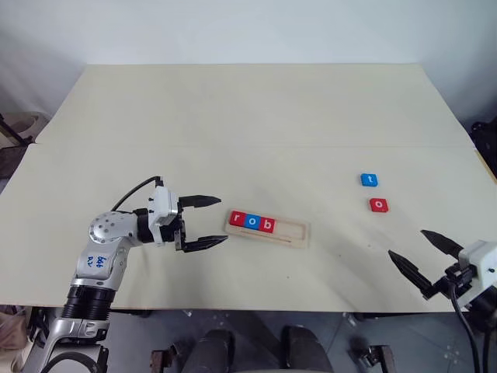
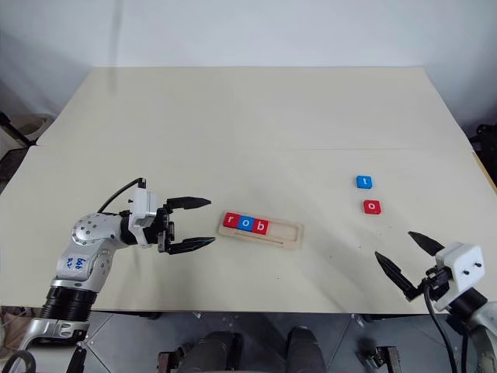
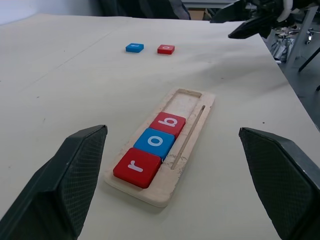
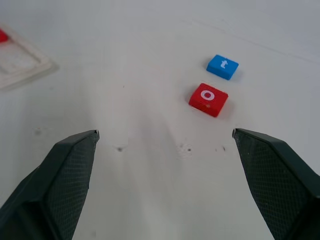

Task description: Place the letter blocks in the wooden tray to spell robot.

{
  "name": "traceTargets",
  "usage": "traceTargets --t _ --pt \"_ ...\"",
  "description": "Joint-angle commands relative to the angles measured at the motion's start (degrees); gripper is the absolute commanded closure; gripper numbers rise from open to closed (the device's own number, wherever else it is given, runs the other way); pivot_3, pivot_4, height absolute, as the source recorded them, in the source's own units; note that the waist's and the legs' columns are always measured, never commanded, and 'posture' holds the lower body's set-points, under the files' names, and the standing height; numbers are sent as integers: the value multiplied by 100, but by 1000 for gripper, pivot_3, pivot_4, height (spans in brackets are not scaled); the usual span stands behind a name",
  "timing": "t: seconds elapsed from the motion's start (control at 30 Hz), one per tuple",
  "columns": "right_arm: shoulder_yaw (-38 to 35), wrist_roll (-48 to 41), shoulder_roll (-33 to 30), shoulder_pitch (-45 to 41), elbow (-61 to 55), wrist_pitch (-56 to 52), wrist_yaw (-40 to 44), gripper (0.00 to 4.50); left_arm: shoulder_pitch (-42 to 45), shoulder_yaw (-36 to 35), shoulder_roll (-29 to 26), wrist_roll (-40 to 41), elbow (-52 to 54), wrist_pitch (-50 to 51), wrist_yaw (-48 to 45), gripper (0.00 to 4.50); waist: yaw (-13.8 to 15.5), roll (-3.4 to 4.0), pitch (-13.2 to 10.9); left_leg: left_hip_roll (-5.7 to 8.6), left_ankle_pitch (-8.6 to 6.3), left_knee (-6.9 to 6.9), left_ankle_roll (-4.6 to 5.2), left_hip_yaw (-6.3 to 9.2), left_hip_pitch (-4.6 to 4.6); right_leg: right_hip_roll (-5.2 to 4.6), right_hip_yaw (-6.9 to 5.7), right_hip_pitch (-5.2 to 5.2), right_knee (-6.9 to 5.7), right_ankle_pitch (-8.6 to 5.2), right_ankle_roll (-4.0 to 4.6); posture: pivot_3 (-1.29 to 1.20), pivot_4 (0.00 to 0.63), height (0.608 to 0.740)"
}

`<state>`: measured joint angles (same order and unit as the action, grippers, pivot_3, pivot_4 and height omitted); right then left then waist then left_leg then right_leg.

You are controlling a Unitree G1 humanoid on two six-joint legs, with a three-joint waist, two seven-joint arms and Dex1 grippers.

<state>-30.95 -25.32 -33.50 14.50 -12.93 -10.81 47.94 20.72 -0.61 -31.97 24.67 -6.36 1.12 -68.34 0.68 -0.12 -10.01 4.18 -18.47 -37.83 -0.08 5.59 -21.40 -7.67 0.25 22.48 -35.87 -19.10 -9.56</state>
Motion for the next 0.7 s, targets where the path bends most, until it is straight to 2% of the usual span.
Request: traceTargets --t 0.03,0.13,0.27,0.43,0.7 --pt "82 -215 -453 -546 -148 -1294 -648 21 -54 -85 -15 39 243 -43 41 0 0 1 0 -1 0 0 0 1 0 0 0 0 -2 0 0 0 150 740" --pt "207 -297 -629 -1140 -29 -1966 -1004 21 -108 -94 -9 37 317 -28 74 0 3 1 0 -1 0 0 0 3 -1 -1 -2 2 0 0 1 0 150 740" --pt "695 -98 -775 -2352 409 -3232 -1785 21 -202 -75 32 30 445 -16 145 0 -3 1 0 1 0 -2 0 3 -2 -3 -2 1 1 0 1 0 150 740" --pt "1065 -50 -808 -3283 852 -3934 -2050 21 -261 -53 71 36 565 8 213 0 6 1 0 0 0 0 0 4 -6 -3 -5 6 1 0 1 0 150 740" --pt "1401 81 -1032 -3742 1130 -4296 -1954 21 -318 -41 78 70 714 24 245 0 29 1 0 3 0 0 1 3 -11 -5 -6 8 2 0 0 0 150 740"
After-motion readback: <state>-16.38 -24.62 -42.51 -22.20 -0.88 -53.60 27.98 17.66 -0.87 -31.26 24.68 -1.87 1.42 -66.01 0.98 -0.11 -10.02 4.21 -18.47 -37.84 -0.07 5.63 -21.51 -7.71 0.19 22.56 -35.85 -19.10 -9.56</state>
